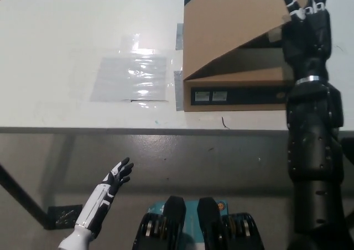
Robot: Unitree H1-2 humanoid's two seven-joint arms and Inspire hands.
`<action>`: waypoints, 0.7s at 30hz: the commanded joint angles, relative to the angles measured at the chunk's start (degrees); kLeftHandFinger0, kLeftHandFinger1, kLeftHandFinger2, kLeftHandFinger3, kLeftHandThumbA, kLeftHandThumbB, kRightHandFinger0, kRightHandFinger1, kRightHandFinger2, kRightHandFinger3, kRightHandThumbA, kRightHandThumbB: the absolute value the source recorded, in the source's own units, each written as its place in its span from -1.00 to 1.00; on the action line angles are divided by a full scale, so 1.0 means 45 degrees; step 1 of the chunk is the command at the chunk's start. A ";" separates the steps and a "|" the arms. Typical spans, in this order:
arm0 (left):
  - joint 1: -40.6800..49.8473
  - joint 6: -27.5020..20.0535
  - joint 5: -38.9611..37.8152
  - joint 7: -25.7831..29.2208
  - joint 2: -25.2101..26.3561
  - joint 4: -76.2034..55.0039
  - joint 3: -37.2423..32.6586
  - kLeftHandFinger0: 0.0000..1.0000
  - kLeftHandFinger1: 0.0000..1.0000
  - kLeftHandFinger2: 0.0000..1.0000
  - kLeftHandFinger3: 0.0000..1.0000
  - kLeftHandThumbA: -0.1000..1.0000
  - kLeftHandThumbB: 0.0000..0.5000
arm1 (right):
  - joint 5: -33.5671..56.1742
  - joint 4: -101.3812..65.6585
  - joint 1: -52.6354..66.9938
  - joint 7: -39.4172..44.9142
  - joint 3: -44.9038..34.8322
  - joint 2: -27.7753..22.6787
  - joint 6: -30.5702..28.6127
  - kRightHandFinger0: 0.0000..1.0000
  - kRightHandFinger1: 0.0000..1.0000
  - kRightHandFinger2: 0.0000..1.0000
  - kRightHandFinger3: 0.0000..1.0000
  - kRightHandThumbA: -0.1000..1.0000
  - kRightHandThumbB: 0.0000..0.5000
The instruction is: A small storage box is placed at the center of the table and the robot uses its right hand to slide under its lid and push it upwards to open it
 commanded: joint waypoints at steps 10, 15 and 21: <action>-0.0251 -0.0420 0.0017 -0.0076 0.0050 -0.0213 -0.0104 1.00 1.00 1.00 1.00 1.00 1.00 | -0.0620 0.0593 -0.1855 -0.0280 0.0652 0.1416 -0.0362 1.00 1.00 1.00 1.00 1.00 0.46; -0.0288 -0.0361 0.0030 -0.0110 0.0060 -0.0217 -0.0154 1.00 1.00 1.00 1.00 1.00 1.00 | -0.1053 0.0640 -0.2155 -0.0234 0.1049 0.1796 -0.0451 1.00 1.00 1.00 1.00 1.00 0.51; -0.0298 -0.0405 0.0081 -0.0098 0.0097 -0.0252 -0.0201 1.00 1.00 1.00 1.00 1.00 1.00 | -0.1672 0.0702 -0.2268 -0.0014 0.1694 0.2074 -0.0590 1.00 1.00 1.00 1.00 1.00 0.57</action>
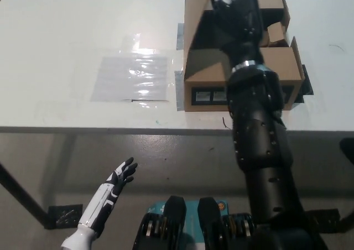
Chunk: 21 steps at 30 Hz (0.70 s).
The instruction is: A small storage box is placed at the center of the table and the robot uses its right hand to slide under its lid and push it upwards to open it
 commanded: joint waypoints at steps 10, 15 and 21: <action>-0.0425 -0.0386 0.0211 0.0001 0.0076 -0.0181 -0.0184 1.00 1.00 1.00 1.00 1.00 1.00 | -0.1457 0.1614 -0.0651 0.0355 0.1216 0.0474 -0.0724 1.00 1.00 1.00 1.00 1.00 0.30; -0.0474 -0.0257 0.0141 -0.0057 0.0088 -0.0220 -0.0239 1.00 1.00 1.00 1.00 1.00 1.00 | -0.1689 0.3178 -0.0829 0.0629 0.1194 0.0358 -0.1246 1.00 1.00 1.00 1.00 1.00 0.21; -0.0565 -0.0209 0.0198 -0.0061 0.0053 -0.0186 -0.0307 1.00 1.00 1.00 1.00 1.00 1.00 | -0.1989 0.4910 -0.0958 0.0603 0.1062 0.0259 -0.1792 1.00 1.00 1.00 1.00 1.00 0.19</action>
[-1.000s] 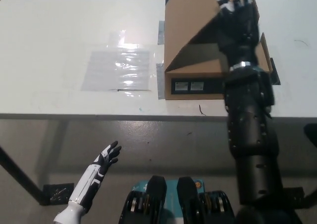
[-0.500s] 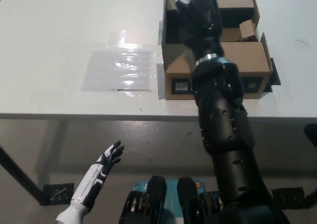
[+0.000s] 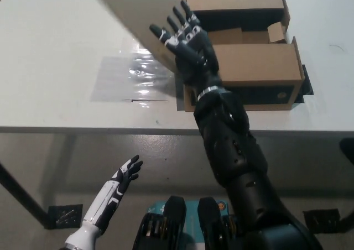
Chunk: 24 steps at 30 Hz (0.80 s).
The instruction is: A small storage box is placed at the center of the table and the robot uses its right hand to slide under its lid and push it upwards to open it
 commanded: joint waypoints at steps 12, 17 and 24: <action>-0.0659 -0.0096 -0.0132 -0.0452 0.0027 -0.0120 -0.0244 1.00 1.00 1.00 1.00 1.00 1.00 | -0.1872 0.2092 -0.0968 0.0312 0.0745 -0.0515 -0.1745 1.00 1.00 1.00 1.00 1.00 0.43; -0.0786 0.0042 0.0028 -0.0424 0.0003 -0.0091 -0.0285 1.00 1.00 1.00 1.00 1.00 1.00 | -0.2746 0.1935 -0.1191 0.0106 0.1395 -0.0736 -0.1865 1.00 1.00 1.00 1.00 1.00 0.43; -0.0941 0.0393 0.0087 -0.0440 -0.0037 -0.0161 -0.0384 1.00 1.00 1.00 1.00 1.00 1.00 | -0.4672 0.1349 -0.1904 -0.0020 0.3344 -0.1268 -0.0431 1.00 1.00 1.00 1.00 1.00 0.54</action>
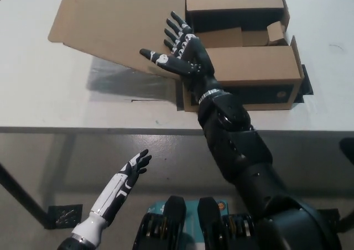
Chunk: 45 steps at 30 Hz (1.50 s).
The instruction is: A small storage box is placed at the center of the table and the robot uses its right hand to slide under its lid and push it upwards to open it
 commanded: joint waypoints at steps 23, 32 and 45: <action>-0.0376 0.0171 -0.0011 -0.0185 -0.0065 0.0034 -0.0058 1.00 1.00 1.00 1.00 1.00 1.00 | -0.1222 -1.0579 -0.1567 0.0463 -0.0063 -0.2232 0.4354 1.00 1.00 1.00 1.00 1.00 0.51; -0.0239 0.0141 -0.0124 -0.0147 -0.0048 0.0004 0.0048 1.00 1.00 1.00 1.00 1.00 1.00 | 0.0637 -1.8548 -0.0033 0.0352 -0.2597 -0.5136 0.6171 1.00 1.00 1.00 1.00 1.00 0.50; -0.0364 -0.0477 -0.0331 -0.0147 -0.0038 0.0398 0.0159 1.00 1.00 1.00 1.00 1.00 1.00 | 0.2736 -2.4458 0.8575 0.0363 -0.5612 -0.8755 0.2405 1.00 1.00 1.00 1.00 1.00 0.73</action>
